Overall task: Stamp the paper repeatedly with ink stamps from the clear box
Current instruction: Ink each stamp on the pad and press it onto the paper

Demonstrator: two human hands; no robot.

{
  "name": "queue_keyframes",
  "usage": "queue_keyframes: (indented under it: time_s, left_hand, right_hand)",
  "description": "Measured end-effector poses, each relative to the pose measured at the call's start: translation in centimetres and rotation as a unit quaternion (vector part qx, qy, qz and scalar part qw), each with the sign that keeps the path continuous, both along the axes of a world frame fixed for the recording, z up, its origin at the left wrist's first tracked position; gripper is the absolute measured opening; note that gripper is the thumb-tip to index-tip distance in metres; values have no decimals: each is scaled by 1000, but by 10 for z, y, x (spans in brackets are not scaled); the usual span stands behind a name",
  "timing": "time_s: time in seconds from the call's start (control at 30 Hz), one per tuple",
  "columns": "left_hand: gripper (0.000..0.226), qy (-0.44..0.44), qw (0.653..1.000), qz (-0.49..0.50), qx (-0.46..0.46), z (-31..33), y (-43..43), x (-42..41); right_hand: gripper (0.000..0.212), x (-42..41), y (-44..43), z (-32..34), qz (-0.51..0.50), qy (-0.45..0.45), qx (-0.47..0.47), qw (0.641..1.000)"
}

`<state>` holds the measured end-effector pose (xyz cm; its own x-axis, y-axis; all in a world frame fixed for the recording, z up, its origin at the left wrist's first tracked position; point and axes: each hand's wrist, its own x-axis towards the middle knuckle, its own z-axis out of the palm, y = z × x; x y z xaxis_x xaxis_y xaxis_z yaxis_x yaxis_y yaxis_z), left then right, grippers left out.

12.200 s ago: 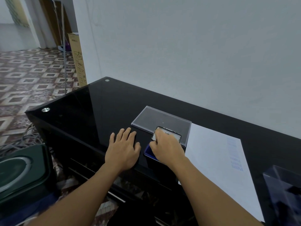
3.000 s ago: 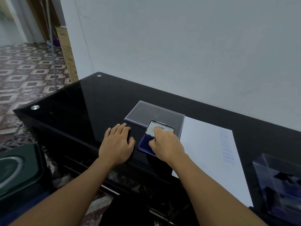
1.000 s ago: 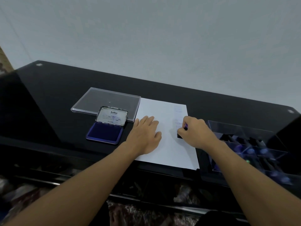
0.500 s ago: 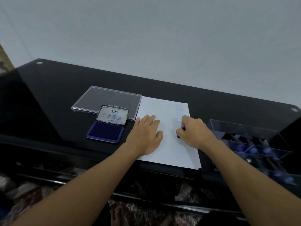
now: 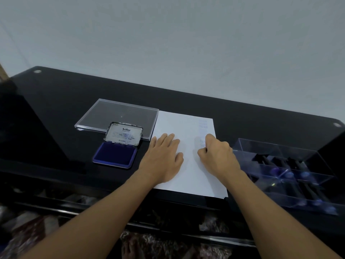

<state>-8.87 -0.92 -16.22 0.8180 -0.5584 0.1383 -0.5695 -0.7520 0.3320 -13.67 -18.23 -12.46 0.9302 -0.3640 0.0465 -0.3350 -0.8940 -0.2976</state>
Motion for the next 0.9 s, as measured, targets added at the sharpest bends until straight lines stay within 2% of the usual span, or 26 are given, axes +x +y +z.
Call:
queue_keyframes:
  time_s: [0.6,0.9]
  left_hand:
    - [51,-1,1000,3,9,1,0,-1]
    - [53,8,1000,3,11,2,0,-1]
  right_hand:
    - [27,-2,0,-5,11,-18,10,1000]
    - [20,1,0,-5,-1,-13,5,1000]
